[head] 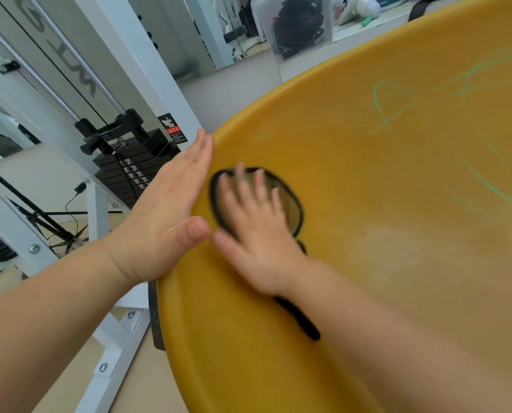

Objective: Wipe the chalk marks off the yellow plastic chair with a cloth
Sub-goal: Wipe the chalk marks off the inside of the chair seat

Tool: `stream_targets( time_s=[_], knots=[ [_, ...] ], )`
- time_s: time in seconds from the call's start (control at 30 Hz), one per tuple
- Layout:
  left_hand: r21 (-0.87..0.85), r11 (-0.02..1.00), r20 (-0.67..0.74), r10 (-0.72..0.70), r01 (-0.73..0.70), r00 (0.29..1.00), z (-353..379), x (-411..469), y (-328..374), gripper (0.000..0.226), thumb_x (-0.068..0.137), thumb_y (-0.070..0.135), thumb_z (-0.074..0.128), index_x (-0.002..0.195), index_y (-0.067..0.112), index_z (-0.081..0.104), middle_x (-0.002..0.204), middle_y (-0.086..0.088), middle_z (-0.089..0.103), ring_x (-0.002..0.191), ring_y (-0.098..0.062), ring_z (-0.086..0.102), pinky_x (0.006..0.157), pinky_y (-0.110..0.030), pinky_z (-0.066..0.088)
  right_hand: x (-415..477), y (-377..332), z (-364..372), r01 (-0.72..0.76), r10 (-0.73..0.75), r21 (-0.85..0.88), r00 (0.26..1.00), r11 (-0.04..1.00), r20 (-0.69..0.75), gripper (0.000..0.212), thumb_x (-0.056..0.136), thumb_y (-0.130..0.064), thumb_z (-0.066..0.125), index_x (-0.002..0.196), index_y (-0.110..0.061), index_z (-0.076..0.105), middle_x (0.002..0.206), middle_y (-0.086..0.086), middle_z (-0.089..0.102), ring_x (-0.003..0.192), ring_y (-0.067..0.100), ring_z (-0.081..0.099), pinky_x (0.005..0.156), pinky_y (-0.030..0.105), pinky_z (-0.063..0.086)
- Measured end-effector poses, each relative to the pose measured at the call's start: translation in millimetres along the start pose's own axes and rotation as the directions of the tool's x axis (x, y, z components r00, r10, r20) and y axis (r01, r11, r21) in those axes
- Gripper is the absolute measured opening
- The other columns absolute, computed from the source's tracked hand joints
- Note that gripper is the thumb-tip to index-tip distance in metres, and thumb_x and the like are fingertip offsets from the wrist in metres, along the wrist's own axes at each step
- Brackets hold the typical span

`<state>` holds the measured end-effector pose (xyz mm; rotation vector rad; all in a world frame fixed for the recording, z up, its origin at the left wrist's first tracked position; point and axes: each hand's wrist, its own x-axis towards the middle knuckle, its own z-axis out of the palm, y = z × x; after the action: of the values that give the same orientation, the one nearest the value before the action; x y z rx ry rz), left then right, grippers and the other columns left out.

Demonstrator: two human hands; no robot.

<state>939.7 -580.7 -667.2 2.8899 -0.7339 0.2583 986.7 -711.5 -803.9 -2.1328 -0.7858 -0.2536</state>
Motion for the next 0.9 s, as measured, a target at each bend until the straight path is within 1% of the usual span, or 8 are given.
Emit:
stream_targets(
  time_s=[0.13,0.23,0.3,0.4,0.53,0.63,0.77,0.9],
  knots=[
    [0.013,0.998,0.018,0.059,-0.059,0.998,0.8,-2.3,-4.8,0.117,0.075,0.087,-0.006,0.154,0.002,0.002,0.164,-0.012,-0.001,0.151,-0.015,0.000,0.122,-0.044,0.008,-80.1,-20.4,3.4,0.356,-0.336,-0.029,0.903,0.934,0.266,0.092,0.094,-0.071,0.038,0.163,-0.031,-0.009,0.168,-0.003,-0.027,0.153,0.028,-0.030,0.124,0.056,-0.013],
    [0.119,0.992,0.030,0.028,-0.031,0.999,3.0,-1.8,-6.6,0.113,0.078,0.088,0.004,0.155,0.006,0.004,0.164,-0.009,-0.002,0.151,-0.015,0.000,0.122,-0.041,0.007,-111.9,18.9,-4.6,0.418,-0.343,-0.093,0.837,0.904,0.427,0.093,0.094,-0.069,0.049,0.162,-0.038,-0.007,0.169,-0.006,-0.025,0.154,0.026,-0.027,0.124,0.052,-0.015],
    [0.258,0.966,0.055,-0.038,0.022,0.998,4.0,2.2,-5.6,0.117,0.073,0.094,0.015,0.156,0.013,0.003,0.164,-0.006,-0.005,0.151,-0.015,-0.003,0.122,-0.040,0.007,-101.8,62.6,-19.3,0.307,-0.189,-0.254,0.897,0.917,0.400,0.083,0.093,-0.080,0.022,0.159,-0.045,-0.012,0.167,-0.005,-0.027,0.153,0.025,-0.029,0.125,0.054,-0.012],
    [0.365,0.929,0.080,-0.092,0.056,0.993,4.5,4.0,-0.4,0.122,0.067,0.096,0.018,0.157,0.016,0.000,0.164,-0.006,-0.009,0.151,-0.016,-0.006,0.123,-0.039,0.006,-74.0,122.0,-47.4,-0.139,0.247,-0.482,0.954,0.865,0.168,0.081,0.083,-0.086,-0.011,0.153,-0.048,-0.024,0.163,-0.001,-0.036,0.151,0.030,-0.033,0.124,0.057,-0.010],
    [0.403,0.913,0.082,-0.102,0.061,0.991,4.4,1.7,2.9,0.118,0.070,0.091,0.021,0.157,0.015,-0.001,0.164,-0.008,-0.010,0.151,-0.017,-0.007,0.123,-0.036,0.002,-50.7,94.4,-23.4,-0.466,0.494,-0.307,0.869,0.830,0.016,0.088,0.083,-0.085,-0.007,0.158,-0.040,-0.019,0.164,0.005,-0.035,0.151,0.037,-0.030,0.122,0.062,-0.011],
    [0.405,0.912,0.067,-0.105,0.070,0.992,4.5,2.8,2.5,0.113,0.071,0.084,0.027,0.157,0.013,0.004,0.164,-0.009,-0.007,0.151,-0.019,-0.005,0.122,-0.035,0.003,-75.5,20.8,6.6,-0.187,0.219,-0.170,0.957,0.967,0.190,0.091,0.082,-0.088,-0.002,0.158,-0.041,-0.019,0.165,-0.001,-0.032,0.152,0.031,-0.030,0.123,0.058,-0.009],
    [0.505,0.861,0.080,-0.121,0.064,0.989,6.6,3.7,5.6,0.114,0.068,0.086,0.022,0.157,0.015,0.005,0.163,-0.010,-0.010,0.151,-0.022,-0.006,0.122,-0.036,0.002,-140.2,3.7,-8.2,0.160,-0.106,-0.079,0.882,0.984,0.460,0.076,0.099,-0.072,0.025,0.156,-0.046,-0.019,0.164,-0.012,-0.034,0.149,0.017,-0.038,0.120,0.043,-0.024],
    [0.577,0.813,0.075,-0.139,0.071,0.987,8.6,5.2,9.6,0.117,0.067,0.088,0.016,0.157,0.014,0.006,0.163,-0.012,-0.010,0.151,-0.026,-0.005,0.121,-0.037,0.002,-145.3,95.1,-49.1,-0.030,0.205,-0.425,0.905,0.905,0.372,0.072,0.091,-0.082,0.004,0.152,-0.055,-0.020,0.165,-0.012,-0.031,0.152,0.021,-0.032,0.123,0.047,-0.018]
  ],
)
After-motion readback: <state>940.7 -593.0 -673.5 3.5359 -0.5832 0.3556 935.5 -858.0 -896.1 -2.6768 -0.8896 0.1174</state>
